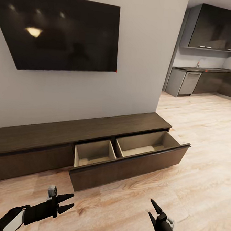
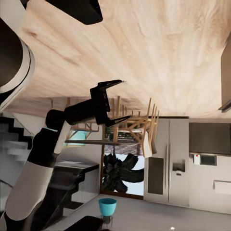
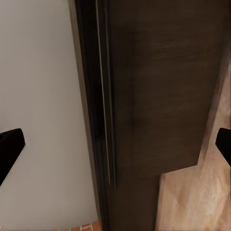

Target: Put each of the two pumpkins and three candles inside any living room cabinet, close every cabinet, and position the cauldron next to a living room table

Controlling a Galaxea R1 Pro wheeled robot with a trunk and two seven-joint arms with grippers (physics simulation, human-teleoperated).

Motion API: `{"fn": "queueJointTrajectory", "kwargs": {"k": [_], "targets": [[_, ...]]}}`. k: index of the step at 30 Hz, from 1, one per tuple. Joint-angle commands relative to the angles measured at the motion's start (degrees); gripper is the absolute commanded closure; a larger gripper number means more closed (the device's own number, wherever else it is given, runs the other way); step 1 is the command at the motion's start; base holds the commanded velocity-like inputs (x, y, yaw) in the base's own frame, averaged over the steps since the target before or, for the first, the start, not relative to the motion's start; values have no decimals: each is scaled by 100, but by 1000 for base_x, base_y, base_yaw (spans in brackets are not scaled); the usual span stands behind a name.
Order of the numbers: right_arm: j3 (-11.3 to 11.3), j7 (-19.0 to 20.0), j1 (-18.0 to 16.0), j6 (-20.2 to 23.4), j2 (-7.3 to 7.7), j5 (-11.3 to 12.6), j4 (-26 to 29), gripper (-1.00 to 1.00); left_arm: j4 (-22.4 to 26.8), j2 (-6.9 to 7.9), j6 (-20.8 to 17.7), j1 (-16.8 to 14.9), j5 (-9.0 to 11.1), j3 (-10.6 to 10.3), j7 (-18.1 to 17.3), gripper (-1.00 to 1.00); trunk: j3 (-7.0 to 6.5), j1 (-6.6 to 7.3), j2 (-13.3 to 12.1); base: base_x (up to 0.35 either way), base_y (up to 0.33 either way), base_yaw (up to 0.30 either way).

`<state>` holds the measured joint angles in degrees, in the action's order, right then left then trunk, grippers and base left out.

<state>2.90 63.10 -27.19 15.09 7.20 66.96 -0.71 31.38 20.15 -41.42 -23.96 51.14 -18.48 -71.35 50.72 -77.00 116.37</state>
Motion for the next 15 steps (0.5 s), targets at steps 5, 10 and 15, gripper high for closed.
{"fn": "queueJointTrajectory", "kwargs": {"k": [5, 10, 15], "targets": [[27, 18, -2, 55, 5, 1, -8, -100, 0, 13, -51, -4, 46, -33, -5, -100, -85, 113, -200, -185, 0, -272], [27, 18, -3, 55, 3, 1, -8, -100, 0, 14, -51, -4, 46, -33, -2, -100, -175, 223, -400, -185, 0, -272], [27, 18, -4, 55, 3, 1, -8, -100, 0, 32, -51, -4, 50, -33, 5, -100, -265, 333, -601, -88, 0, -272]]}}
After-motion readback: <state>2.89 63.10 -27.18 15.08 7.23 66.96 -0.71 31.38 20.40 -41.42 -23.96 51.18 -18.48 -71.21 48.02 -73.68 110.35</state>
